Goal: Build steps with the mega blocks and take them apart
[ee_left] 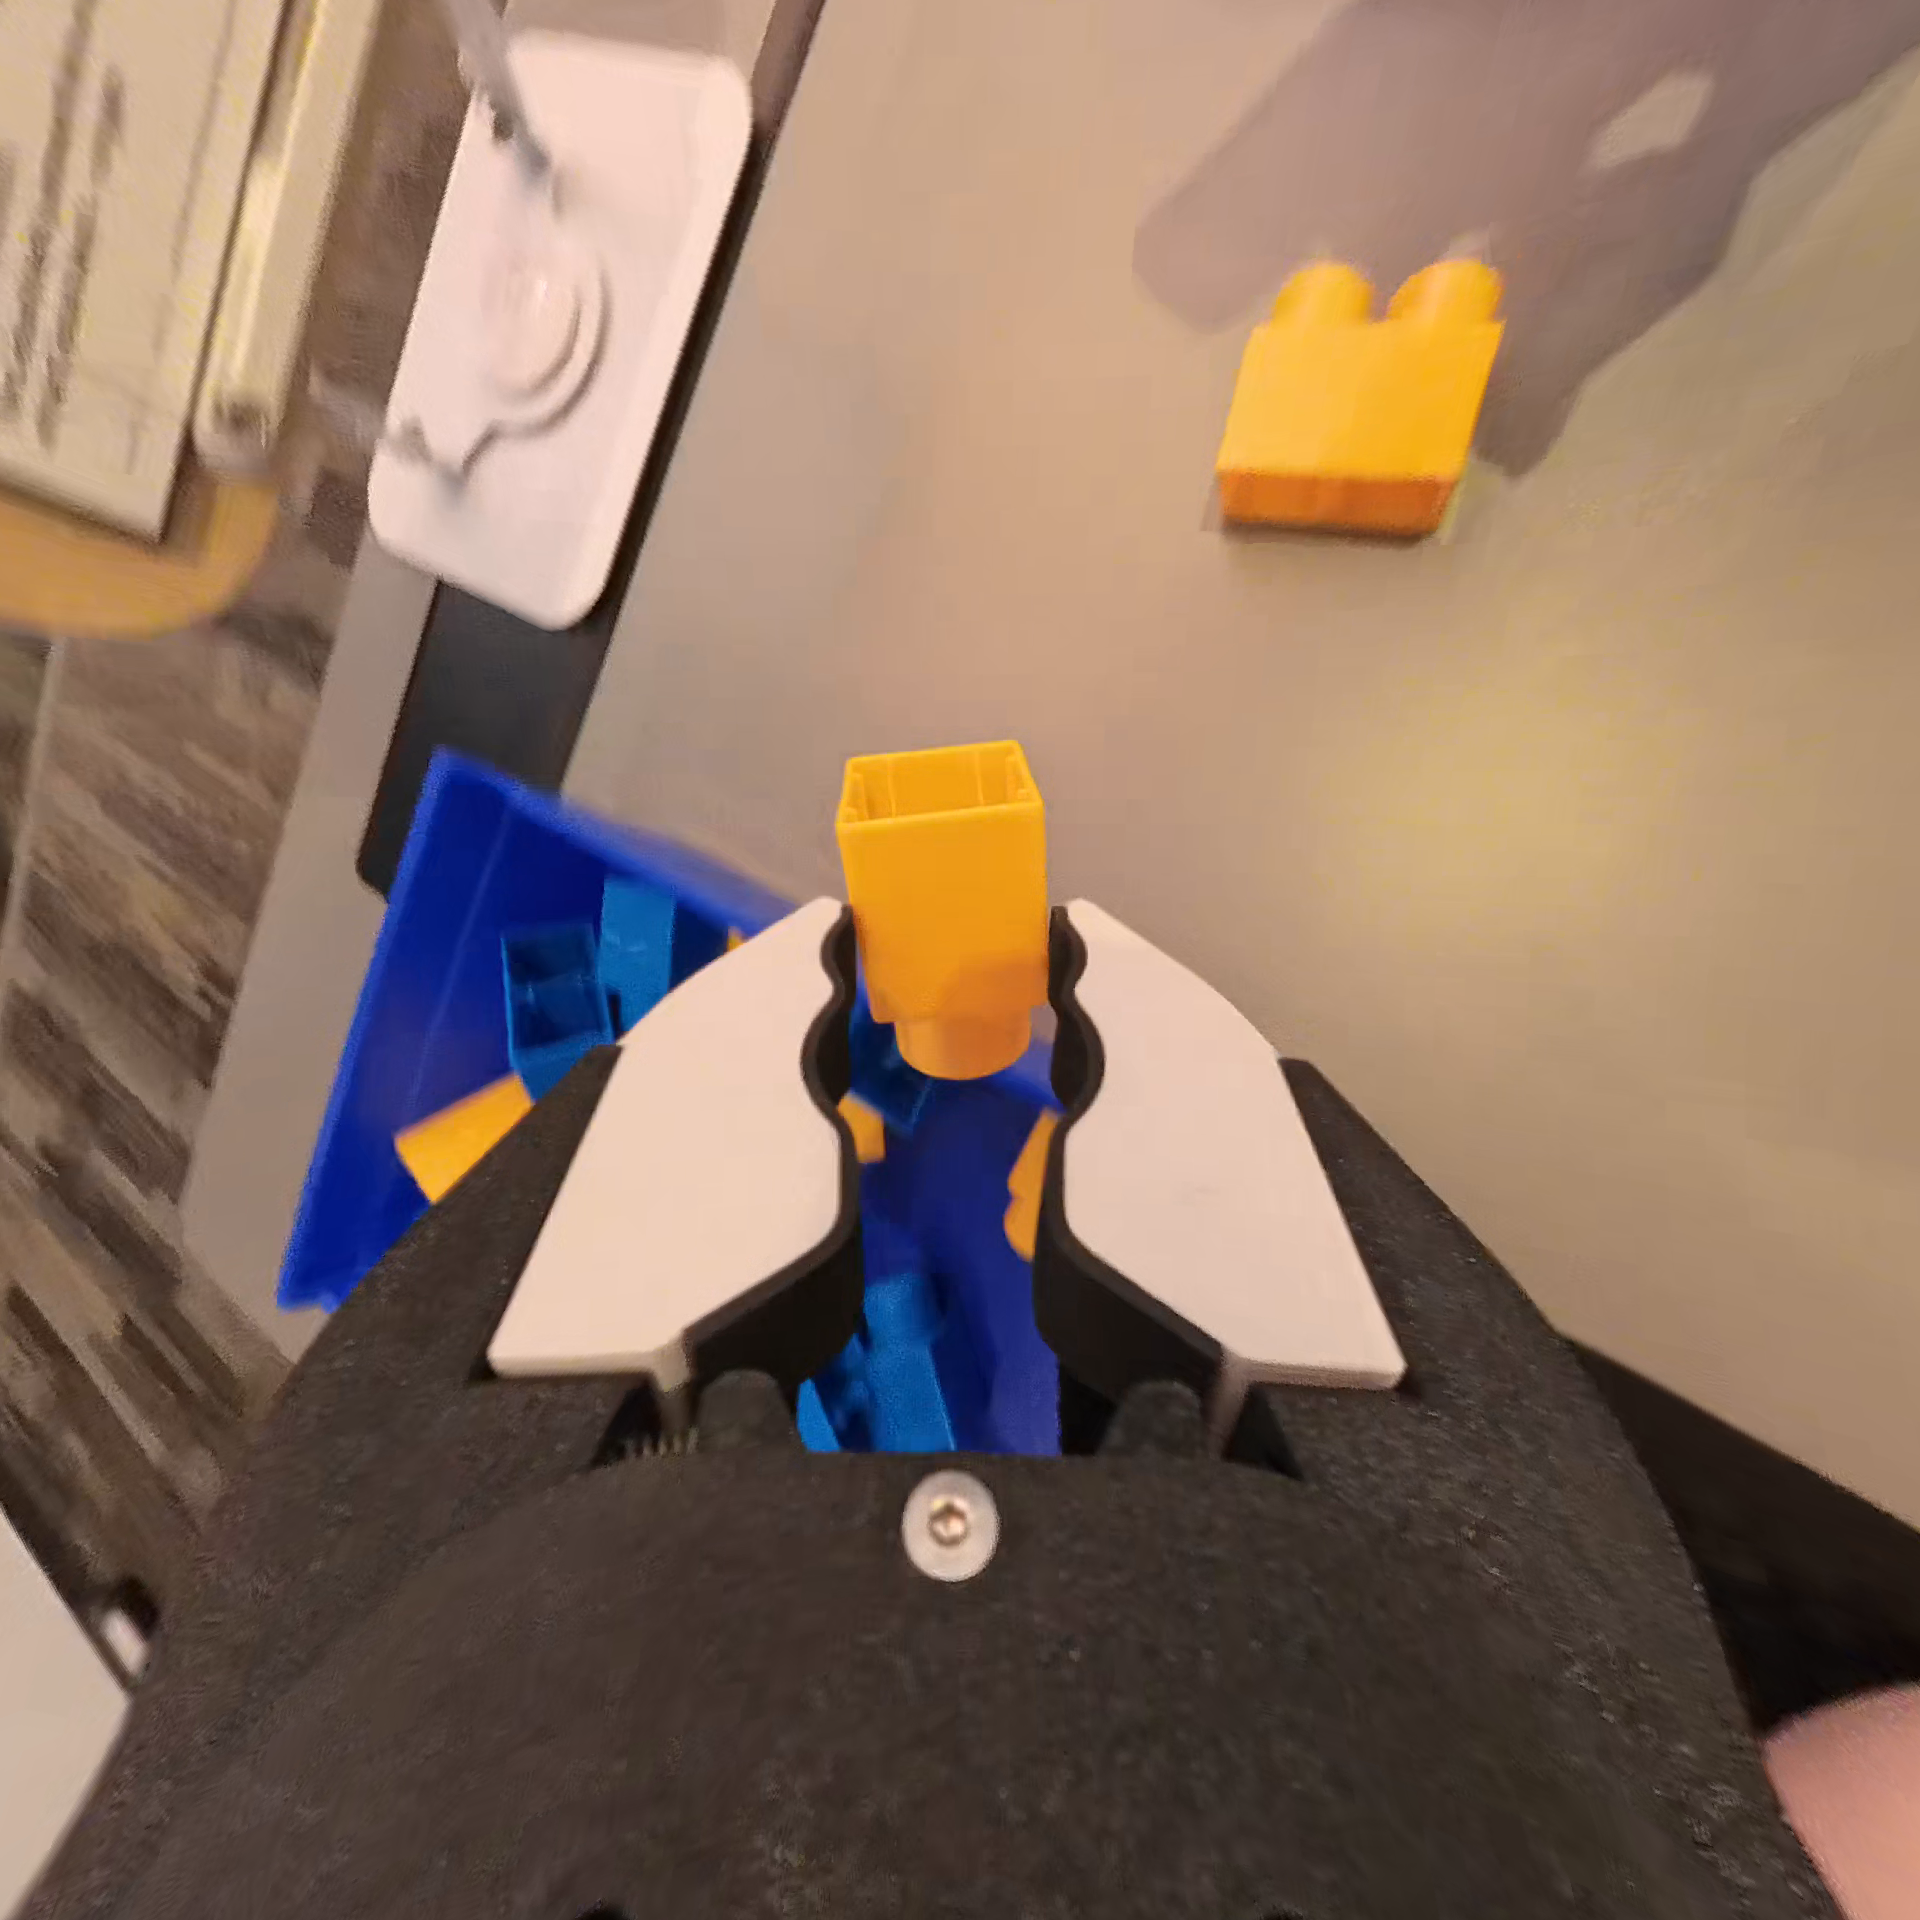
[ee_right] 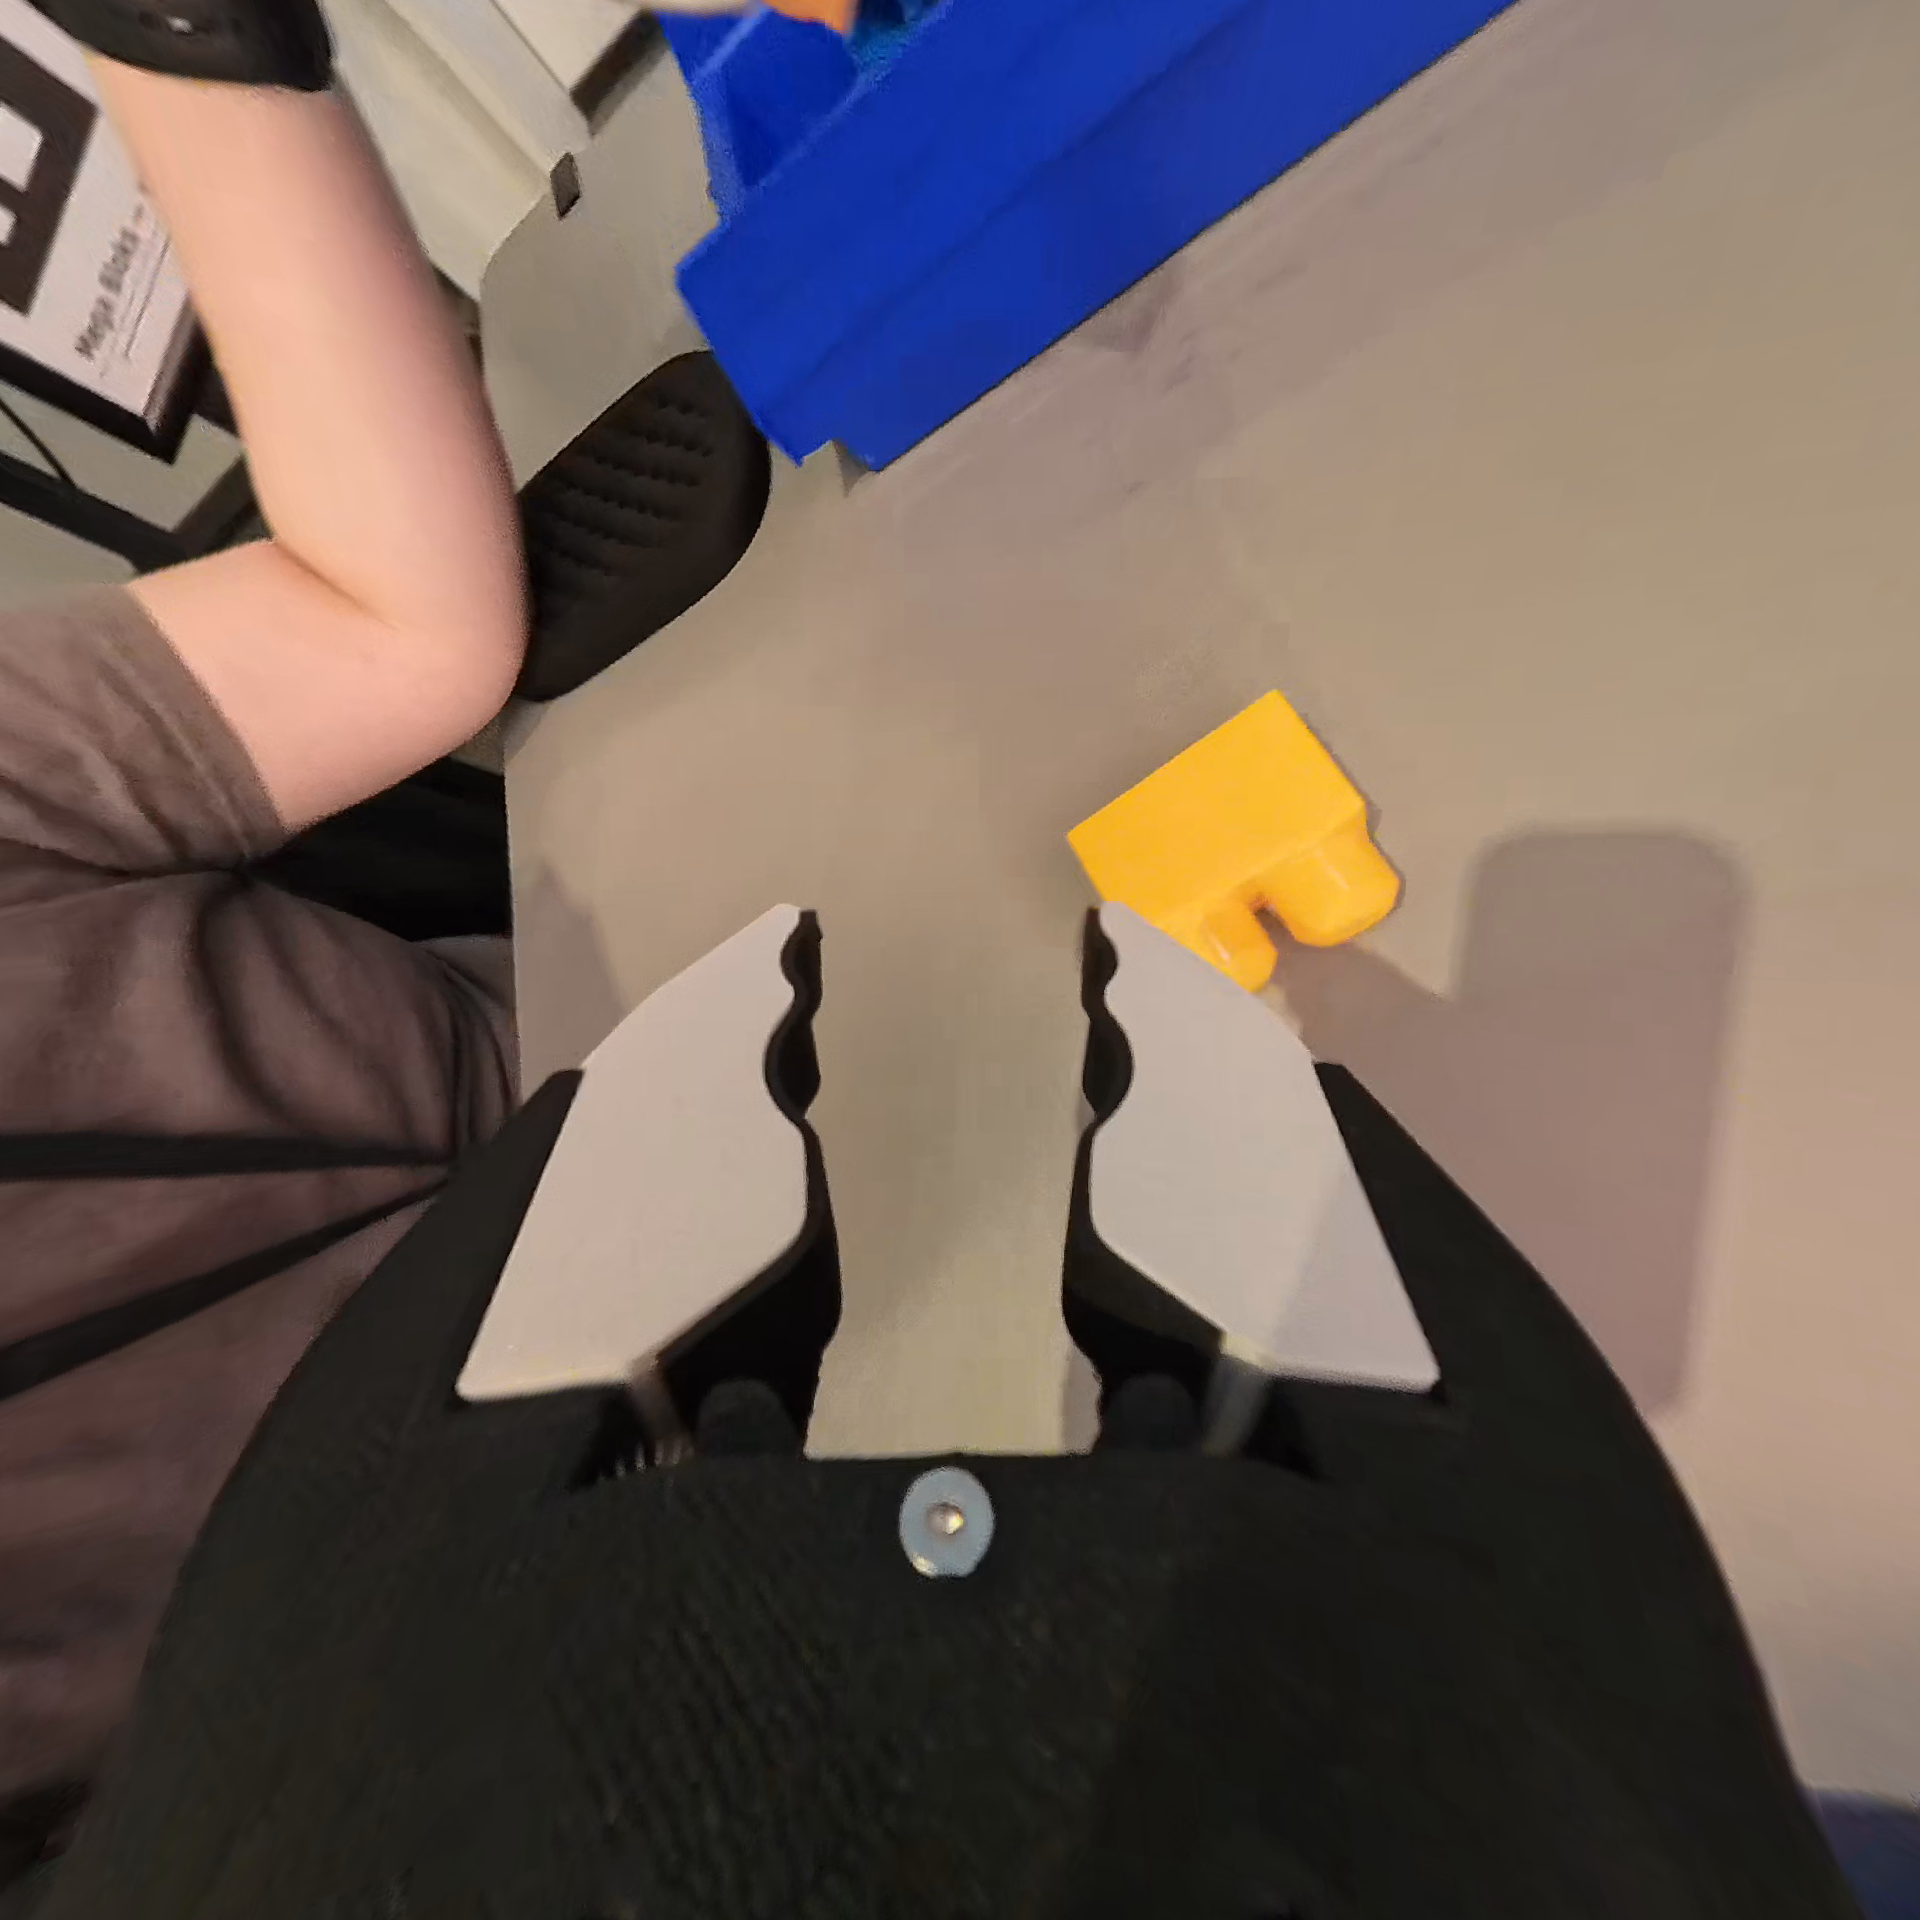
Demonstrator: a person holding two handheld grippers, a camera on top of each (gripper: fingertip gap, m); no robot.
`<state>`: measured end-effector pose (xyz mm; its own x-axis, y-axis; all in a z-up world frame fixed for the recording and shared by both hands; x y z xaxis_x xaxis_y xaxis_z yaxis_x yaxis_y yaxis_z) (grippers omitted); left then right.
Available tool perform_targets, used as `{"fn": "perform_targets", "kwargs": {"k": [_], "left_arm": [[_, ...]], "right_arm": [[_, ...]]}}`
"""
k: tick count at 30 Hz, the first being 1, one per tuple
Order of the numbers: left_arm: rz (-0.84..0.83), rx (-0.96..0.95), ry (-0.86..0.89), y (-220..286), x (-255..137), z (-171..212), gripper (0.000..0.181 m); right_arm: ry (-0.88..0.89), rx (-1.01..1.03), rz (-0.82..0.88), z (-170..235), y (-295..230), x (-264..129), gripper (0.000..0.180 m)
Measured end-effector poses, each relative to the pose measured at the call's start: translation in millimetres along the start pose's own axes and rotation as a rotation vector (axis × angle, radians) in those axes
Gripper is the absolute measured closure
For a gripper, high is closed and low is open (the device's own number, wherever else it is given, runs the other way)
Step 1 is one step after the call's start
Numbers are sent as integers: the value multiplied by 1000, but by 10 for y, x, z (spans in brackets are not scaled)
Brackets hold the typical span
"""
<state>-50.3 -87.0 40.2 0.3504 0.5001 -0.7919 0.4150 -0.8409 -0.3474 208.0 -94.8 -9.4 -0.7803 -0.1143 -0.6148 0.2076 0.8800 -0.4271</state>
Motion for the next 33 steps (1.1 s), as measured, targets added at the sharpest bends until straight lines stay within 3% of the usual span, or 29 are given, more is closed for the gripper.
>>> {"fn": "perform_targets", "kwargs": {"k": [8, 12, 21, 25, 33], "left_arm": [[94, 294, 50, 523, 533, -872, 145], [231, 492, -36, 802, 957, -1259, 145], [423, 791, -255, 1317, 1677, -1638, 145], [471, 820, -275, 1445, 1810, -1711, 145], [470, 816, -326, 1486, 1900, -1732, 145]], "right_arm": [[-64, -88, -104, 255, -586, -1016, 130], [-84, -89, -22, 540, -628, -1457, 130], [125, -2, 78, 986, -680, -2217, 130], [247, 19, 76, 990, -675, -2391, 130], [219, -9, 77, 981, -665, -2378, 130]]}}
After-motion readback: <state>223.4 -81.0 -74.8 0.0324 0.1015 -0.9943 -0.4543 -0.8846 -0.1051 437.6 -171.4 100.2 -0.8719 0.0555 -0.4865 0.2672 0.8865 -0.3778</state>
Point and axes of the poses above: each gripper's, where its closed fingertips meet, x out along the fingers, z out of its underside, y = z × x across the jaws, the point moved 7 cm from there along -x, back along the fingers, and after that the axes turned 4 degrees about -x, right-handed, at the moved point
